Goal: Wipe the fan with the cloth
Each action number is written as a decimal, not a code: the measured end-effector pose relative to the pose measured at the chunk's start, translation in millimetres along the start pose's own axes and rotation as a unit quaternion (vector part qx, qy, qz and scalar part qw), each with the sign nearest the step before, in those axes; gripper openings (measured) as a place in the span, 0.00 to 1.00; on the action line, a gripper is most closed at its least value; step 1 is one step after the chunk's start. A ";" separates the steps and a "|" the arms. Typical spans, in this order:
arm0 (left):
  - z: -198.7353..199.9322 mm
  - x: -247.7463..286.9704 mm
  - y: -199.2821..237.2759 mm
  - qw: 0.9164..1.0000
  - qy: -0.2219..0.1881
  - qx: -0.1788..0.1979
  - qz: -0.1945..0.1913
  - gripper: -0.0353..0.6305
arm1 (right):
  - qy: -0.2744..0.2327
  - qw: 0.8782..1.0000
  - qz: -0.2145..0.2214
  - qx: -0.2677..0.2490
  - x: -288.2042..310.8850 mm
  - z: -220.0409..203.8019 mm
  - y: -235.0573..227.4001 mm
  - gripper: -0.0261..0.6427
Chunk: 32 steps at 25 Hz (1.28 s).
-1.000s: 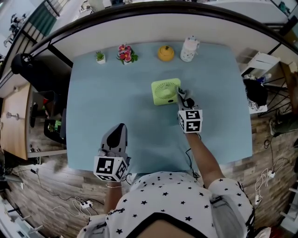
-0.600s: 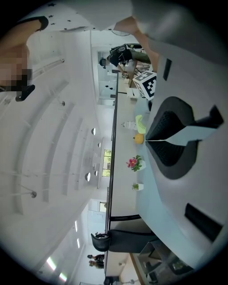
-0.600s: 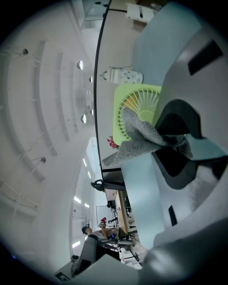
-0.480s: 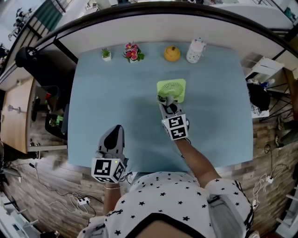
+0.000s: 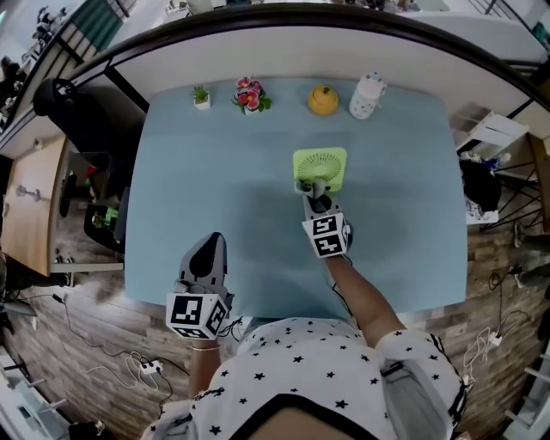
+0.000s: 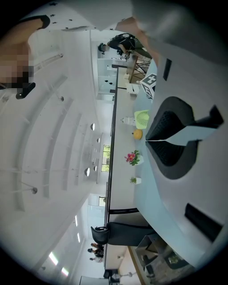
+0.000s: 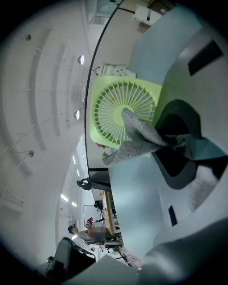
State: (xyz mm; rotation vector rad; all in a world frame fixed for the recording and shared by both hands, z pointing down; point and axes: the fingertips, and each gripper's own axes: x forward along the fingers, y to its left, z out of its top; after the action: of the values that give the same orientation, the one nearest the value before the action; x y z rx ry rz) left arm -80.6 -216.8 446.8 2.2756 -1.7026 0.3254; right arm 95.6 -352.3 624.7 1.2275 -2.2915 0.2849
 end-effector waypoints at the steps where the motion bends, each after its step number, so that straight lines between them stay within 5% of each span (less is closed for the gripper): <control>1: 0.2 0.8 -1.7 1.000 0.000 0.000 -0.001 0.10 | 0.000 1.000 -0.005 0.004 -1.5 -1.6 -5.3 0.11; 12: 5.8 10.5 -25.5 1.000 0.000 0.012 -0.021 0.10 | 0.002 0.995 -0.080 0.058 -29.1 -29.7 -80.9 0.11; 21: 9.6 13.7 -31.9 1.000 -0.003 0.016 -0.021 0.10 | 0.000 0.994 -0.084 0.074 -33.6 -31.9 -91.8 0.11; 28: 18.8 14.9 -32.4 0.999 -0.013 0.024 -0.026 0.10 | -0.092 0.978 -0.041 0.184 -71.1 19.0 -86.9 0.12; 32: 30.4 19.0 -30.9 0.999 -0.024 0.033 -0.024 0.10 | -0.160 0.968 0.006 0.192 -104.2 67.8 -74.9 0.12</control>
State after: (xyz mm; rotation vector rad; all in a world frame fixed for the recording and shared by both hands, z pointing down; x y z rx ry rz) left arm -45.2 -236.5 422.2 2.3854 -1.6816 0.3221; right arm 181.1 -348.6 507.4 1.5440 -2.6010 0.5964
